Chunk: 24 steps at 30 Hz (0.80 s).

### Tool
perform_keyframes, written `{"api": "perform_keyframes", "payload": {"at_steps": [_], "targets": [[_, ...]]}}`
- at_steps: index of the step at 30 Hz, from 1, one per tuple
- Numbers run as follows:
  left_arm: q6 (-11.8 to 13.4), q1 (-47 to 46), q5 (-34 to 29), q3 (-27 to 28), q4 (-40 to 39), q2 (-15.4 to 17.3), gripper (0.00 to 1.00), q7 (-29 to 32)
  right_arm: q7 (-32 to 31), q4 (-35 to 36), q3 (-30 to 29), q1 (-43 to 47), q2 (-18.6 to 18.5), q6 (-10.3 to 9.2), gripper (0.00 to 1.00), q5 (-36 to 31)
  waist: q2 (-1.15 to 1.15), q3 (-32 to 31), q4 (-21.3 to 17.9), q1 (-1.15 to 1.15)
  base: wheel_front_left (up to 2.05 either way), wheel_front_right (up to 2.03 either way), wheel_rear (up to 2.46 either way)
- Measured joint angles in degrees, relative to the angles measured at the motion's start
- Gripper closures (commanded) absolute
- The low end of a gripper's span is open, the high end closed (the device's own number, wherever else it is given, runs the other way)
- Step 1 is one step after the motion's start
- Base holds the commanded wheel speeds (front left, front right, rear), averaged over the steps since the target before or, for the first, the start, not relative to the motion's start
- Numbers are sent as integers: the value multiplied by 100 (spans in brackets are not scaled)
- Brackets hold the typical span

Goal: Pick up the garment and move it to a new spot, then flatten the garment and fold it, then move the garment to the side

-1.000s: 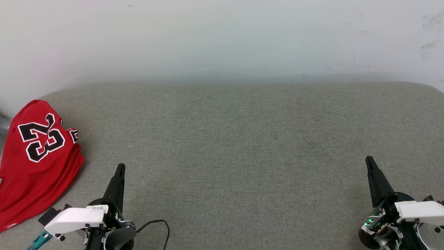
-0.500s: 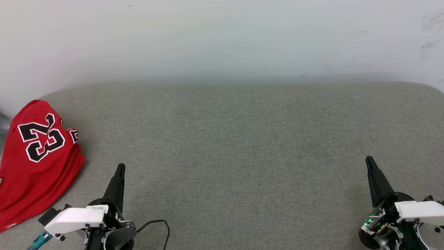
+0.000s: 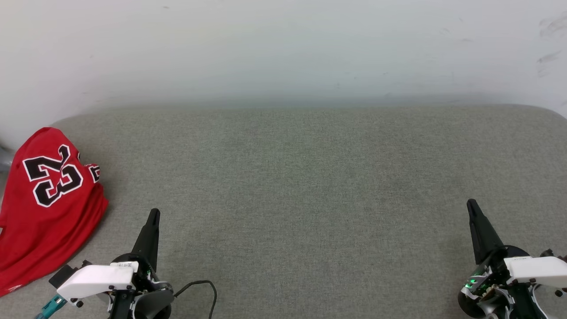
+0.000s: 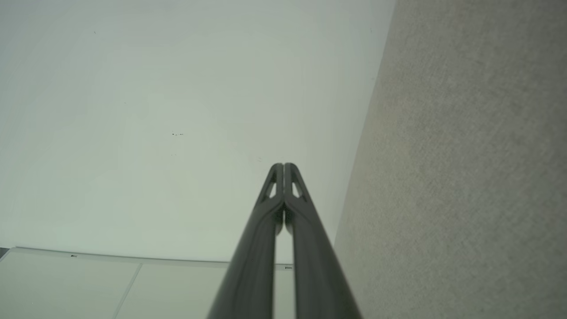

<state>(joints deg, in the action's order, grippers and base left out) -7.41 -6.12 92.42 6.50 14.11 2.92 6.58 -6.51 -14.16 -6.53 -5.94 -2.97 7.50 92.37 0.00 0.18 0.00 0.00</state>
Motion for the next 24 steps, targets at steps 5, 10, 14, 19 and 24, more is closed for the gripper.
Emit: {"api": "perform_keyframes", "payload": {"at_steps": [5, 10, 14, 19, 24], "targets": [[0, 0, 0, 3, 0, 1, 100, 0, 0, 0, 2, 0, 0, 0, 100, 0, 0, 0, 0, 0, 0, 0, 0], [0, 0, 0, 0, 0, 1, 100, 0, 0, 0, 0, 0, 0, 0, 100, 0, 0, 0, 0, 0, 0, 0, 0], [0, 0, 0, 3, 0, 1, 100, 0, 0, 0, 1, 0, 0, 0, 100, 0, 0, 0, 0, 0, 0, 0, 0], [0, 0, 0, -1, 0, 1, 100, 0, 0, 0, 0, 0, 0, 0, 100, 0, 0, 0, 0, 0, 0, 0, 0], [0, 0, 0, 2, 0, 1, 100, 0, 0, 0, 2, 0, 0, 0, 100, 0, 0, 0, 0, 0, 0, 0, 0]]}}
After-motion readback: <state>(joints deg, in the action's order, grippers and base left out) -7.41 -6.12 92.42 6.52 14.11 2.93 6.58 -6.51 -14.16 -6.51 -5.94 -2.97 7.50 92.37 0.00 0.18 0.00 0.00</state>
